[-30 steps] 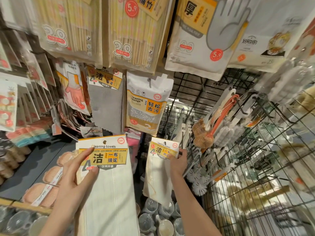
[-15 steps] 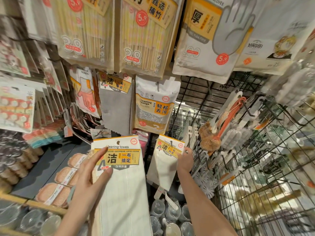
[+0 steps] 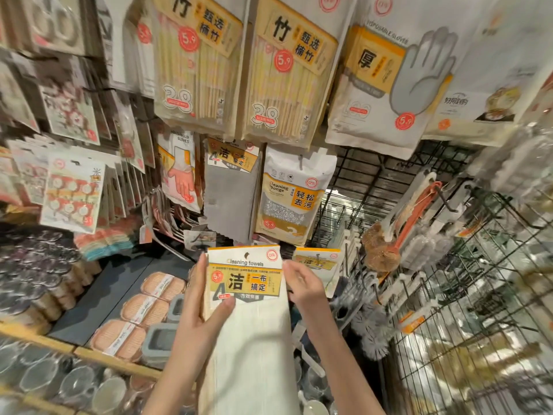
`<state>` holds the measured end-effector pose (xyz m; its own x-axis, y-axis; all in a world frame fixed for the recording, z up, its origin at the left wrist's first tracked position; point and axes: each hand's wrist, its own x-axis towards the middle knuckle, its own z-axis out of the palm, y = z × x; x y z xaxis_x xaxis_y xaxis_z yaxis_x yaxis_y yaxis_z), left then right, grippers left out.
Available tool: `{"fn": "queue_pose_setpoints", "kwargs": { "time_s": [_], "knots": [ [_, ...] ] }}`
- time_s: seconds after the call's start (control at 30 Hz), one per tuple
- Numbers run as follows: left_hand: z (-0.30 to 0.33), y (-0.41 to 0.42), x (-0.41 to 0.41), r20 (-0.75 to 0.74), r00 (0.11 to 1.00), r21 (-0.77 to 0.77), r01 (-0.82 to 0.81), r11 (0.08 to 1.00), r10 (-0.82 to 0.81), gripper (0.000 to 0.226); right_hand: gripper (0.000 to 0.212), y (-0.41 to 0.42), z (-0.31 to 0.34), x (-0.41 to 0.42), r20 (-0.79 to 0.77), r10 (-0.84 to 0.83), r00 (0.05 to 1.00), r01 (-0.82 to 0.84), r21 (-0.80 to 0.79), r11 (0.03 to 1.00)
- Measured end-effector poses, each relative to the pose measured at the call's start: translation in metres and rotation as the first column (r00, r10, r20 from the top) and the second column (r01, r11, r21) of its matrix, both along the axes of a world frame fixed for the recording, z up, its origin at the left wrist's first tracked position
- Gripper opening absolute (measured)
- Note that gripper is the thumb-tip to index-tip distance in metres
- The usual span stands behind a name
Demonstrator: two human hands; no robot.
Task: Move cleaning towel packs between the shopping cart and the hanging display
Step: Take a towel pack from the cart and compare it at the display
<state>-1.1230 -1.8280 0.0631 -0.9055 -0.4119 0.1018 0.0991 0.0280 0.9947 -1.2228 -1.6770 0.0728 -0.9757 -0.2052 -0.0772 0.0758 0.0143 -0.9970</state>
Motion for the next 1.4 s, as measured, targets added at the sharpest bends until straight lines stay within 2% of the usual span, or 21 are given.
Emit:
{"fn": "queue_pose_setpoints", "kwargs": {
  "time_s": [0.03,0.17,0.3,0.6,0.97,1.1,1.2,1.4],
  "knots": [
    [-0.001,0.000,0.001,0.000,1.000,0.006,0.006,1.000,-0.006,0.073,0.008,-0.005,0.005,0.009,-0.023,0.028,0.999,-0.028,0.009,1.000],
    [-0.009,-0.006,0.005,-0.017,1.000,0.001,0.012,1.000,-0.012,0.075,0.029,-0.015,0.010,0.029,-0.037,0.019,0.999,-0.019,-0.002,1.000],
    [-0.007,-0.009,0.009,-0.033,0.999,0.024,-0.002,1.000,0.003,0.069,0.028,-0.017,0.014,0.034,-0.022,-0.005,1.000,0.004,-0.053,0.999],
    [-0.001,-0.011,0.009,-0.033,0.999,-0.041,0.003,0.999,-0.005,0.064,0.030,-0.012,0.018,0.032,0.029,-0.087,0.996,0.090,-0.132,0.987],
    [0.000,-0.011,0.005,-0.028,0.999,0.071,-0.024,0.997,0.026,0.058,0.031,-0.010,0.019,0.026,0.000,-0.089,0.996,0.087,-0.189,0.978],
    [-0.001,-0.011,-0.001,0.005,0.999,0.151,-0.035,0.988,0.034,0.057,0.032,0.002,0.016,0.014,-0.019,-0.191,0.981,0.182,-0.235,0.955],
    [-0.004,-0.013,-0.005,0.008,0.999,0.146,-0.040,0.988,0.039,0.059,0.033,0.017,0.013,0.003,0.011,-0.245,0.969,0.242,-0.206,0.948],
    [-0.008,-0.011,-0.011,0.024,0.998,0.079,-0.054,0.995,0.052,0.060,0.052,0.038,-0.011,-0.011,0.084,-0.322,0.943,0.329,-0.097,0.939]
  ]
}}
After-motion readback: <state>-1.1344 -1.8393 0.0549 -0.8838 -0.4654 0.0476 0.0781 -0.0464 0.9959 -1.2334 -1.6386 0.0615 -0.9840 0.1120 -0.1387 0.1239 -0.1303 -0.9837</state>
